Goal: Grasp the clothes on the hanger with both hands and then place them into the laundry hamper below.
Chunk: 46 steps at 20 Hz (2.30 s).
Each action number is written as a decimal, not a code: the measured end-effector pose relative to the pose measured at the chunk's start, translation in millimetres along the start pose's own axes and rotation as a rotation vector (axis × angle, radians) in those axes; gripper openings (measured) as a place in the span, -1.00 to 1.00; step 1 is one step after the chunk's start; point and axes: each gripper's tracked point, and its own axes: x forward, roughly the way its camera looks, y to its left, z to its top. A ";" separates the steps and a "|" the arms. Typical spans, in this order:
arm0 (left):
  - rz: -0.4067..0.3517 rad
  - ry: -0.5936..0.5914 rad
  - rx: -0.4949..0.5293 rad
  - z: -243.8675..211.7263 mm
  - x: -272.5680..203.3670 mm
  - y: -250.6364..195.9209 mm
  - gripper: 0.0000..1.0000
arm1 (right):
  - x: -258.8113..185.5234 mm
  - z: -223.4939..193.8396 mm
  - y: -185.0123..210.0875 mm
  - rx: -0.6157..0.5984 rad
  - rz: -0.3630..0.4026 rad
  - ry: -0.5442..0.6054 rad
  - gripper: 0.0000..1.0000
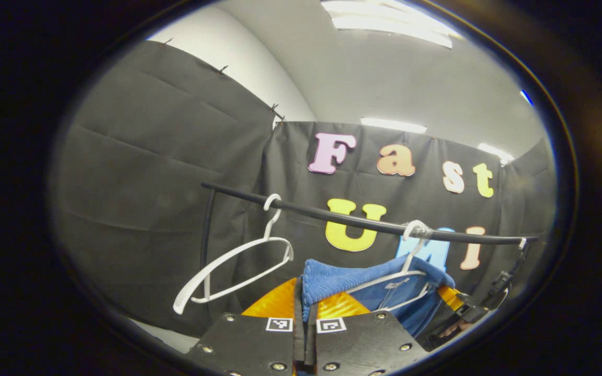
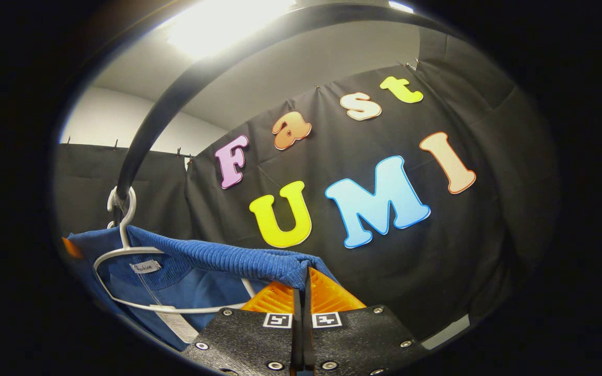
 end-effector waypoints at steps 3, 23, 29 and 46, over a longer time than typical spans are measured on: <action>-0.041 0.046 0.028 -9.4 15.4 5.4 -0.97 | 2.7 5.2 -1.6 -0.018 -0.012 -0.018 -1.00; -0.216 0.165 0.681 16.0 53.0 28.1 -0.97 | 40.4 19.8 14.5 -0.237 0.087 -0.145 -1.00; -0.236 0.215 0.810 21.5 65.5 43.4 -0.96 | 46.2 10.6 20.6 -0.359 0.153 -0.174 -1.00; -0.280 0.298 0.480 -84.2 76.9 63.4 -0.96 | 61.0 0.9 7.5 -0.520 0.146 -0.190 -1.00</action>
